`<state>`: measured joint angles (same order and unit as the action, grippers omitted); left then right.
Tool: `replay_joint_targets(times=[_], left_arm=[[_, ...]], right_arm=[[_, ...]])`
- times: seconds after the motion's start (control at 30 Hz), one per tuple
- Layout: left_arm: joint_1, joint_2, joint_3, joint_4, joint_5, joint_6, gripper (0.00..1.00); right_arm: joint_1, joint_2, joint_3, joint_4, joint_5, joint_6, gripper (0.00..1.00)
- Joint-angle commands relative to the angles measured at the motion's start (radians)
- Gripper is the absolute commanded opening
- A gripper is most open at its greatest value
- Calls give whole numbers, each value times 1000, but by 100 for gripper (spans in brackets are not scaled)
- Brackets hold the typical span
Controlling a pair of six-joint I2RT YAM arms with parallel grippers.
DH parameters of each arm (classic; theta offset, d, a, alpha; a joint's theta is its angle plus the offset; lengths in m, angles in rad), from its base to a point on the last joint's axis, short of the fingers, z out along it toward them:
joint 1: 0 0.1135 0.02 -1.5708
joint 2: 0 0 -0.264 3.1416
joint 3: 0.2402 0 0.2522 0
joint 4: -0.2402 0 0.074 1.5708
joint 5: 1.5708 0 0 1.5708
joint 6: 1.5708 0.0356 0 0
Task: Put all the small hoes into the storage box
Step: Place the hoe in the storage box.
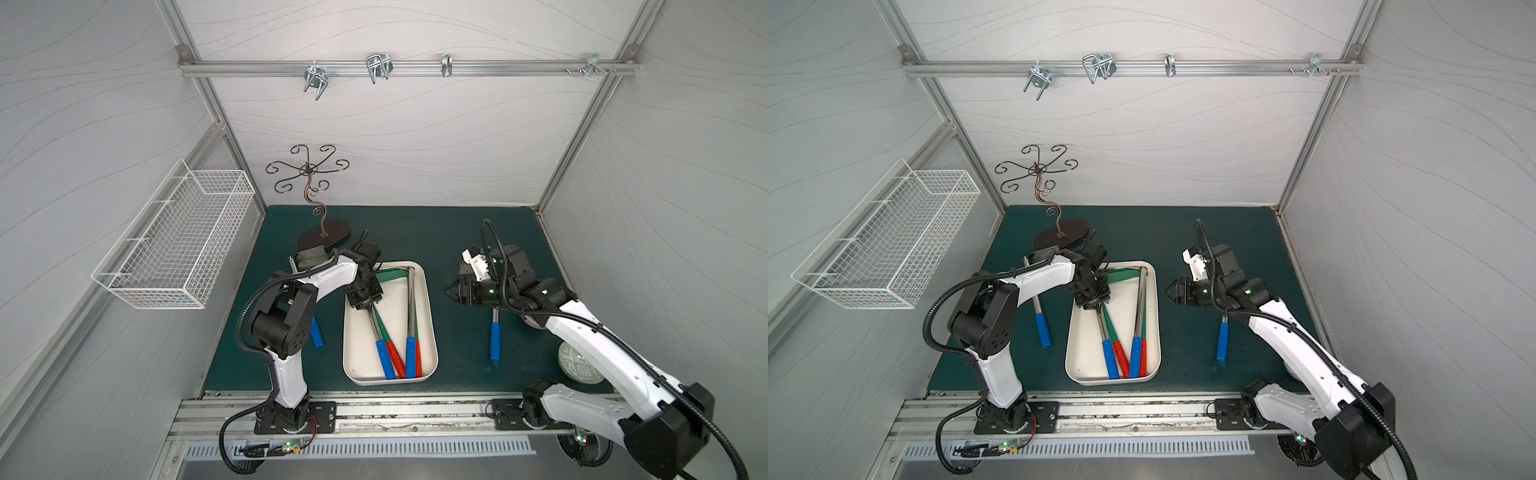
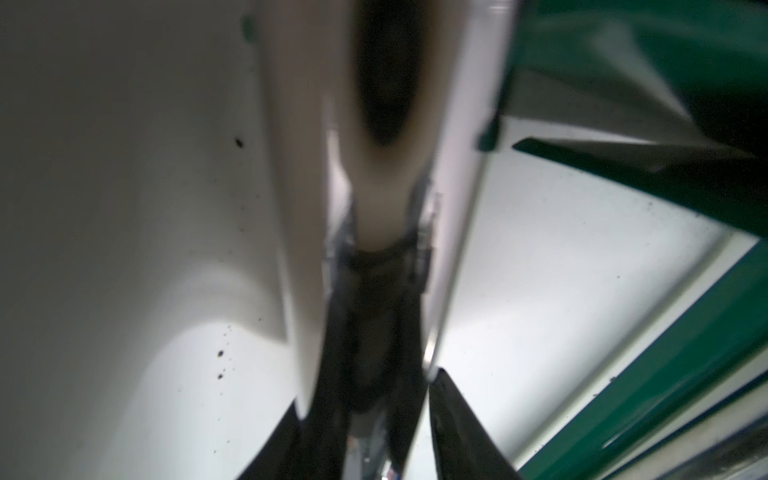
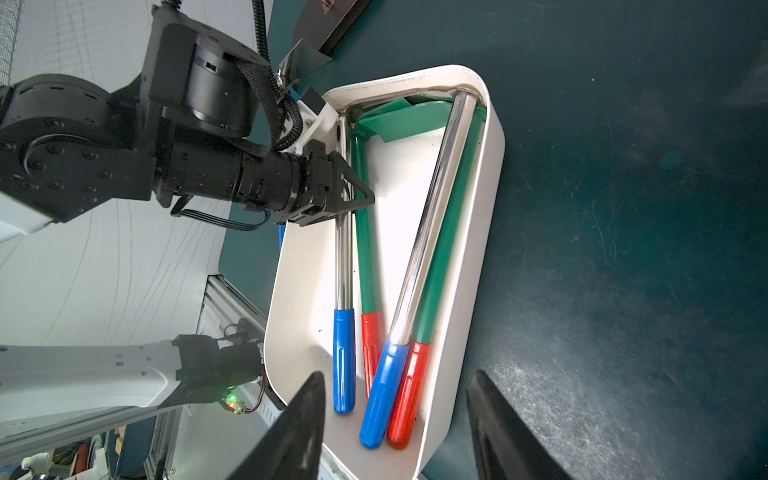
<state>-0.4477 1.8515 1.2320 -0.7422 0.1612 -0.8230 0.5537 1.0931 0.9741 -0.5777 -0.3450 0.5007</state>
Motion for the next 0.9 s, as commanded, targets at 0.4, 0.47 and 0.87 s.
replay_joint_targets(times=[0.4, 0.47, 0.87], left_arm=[[-5, -149, 54, -33, -41, 38, 66], [-5, -186, 82, -68, -64, 65, 68], [59, -437, 82, -89, -224, 329, 72]], right_arm=[[-6, 2, -2, -15, 3, -6, 57], [-6, 4, 4, -20, 15, -6, 58], [-119, 59, 114, -168, 155, -72, 69]])
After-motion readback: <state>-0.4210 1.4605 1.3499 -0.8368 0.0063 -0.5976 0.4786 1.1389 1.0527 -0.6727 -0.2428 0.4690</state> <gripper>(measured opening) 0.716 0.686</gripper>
